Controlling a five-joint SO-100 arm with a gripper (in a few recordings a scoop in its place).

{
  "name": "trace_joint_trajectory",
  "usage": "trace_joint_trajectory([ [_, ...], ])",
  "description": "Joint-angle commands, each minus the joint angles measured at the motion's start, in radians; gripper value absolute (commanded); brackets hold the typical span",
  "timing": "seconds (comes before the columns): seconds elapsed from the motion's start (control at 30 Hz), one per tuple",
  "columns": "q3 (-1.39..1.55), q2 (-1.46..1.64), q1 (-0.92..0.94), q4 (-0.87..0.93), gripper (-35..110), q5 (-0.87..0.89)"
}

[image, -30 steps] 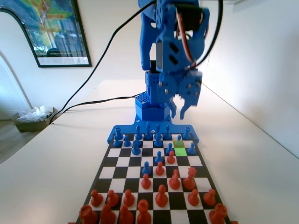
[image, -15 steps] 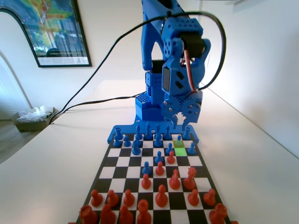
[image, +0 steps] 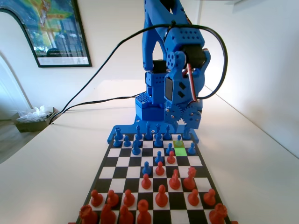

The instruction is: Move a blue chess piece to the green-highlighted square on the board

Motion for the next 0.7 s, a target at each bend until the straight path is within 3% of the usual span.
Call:
trace_joint_trajectory([
  [0.0, 0.011, 0.011, -0.017, -0.012, 10, -0.008],
  [0.67, 0.018, -0.043, -0.021, -0.075, 10, -0.009],
])
